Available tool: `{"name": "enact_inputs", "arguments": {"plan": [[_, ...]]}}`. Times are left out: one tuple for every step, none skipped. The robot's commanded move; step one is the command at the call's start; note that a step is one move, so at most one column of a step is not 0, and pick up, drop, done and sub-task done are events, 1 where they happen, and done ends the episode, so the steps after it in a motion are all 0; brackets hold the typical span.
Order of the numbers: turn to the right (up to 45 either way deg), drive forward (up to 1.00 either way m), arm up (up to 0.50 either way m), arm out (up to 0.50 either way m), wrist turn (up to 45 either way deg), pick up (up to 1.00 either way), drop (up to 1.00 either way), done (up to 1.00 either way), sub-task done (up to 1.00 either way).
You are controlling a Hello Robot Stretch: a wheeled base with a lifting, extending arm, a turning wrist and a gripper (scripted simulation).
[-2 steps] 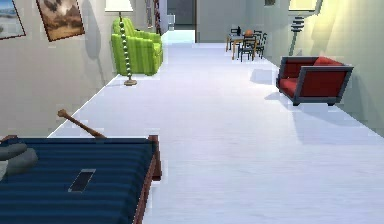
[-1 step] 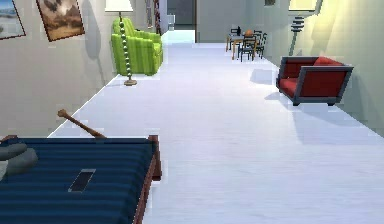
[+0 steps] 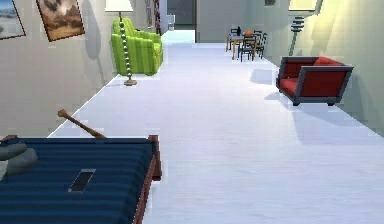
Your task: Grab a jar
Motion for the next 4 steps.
{"name": "enact_inputs", "arguments": {"plan": [[0.0,0.00,0.00,0.00,45.0,0.00,0.00,0.00,0.00],[0.0,0.00,0.00,0.00,45.0,0.00,0.00,0.00,0.00],[0.0,0.00,0.00,0.00,45.0,0.00,0.00,0.00,0.00],[0.0,0.00,0.00,0.00,45.0,0.00,0.00,0.00,0.00]]}}
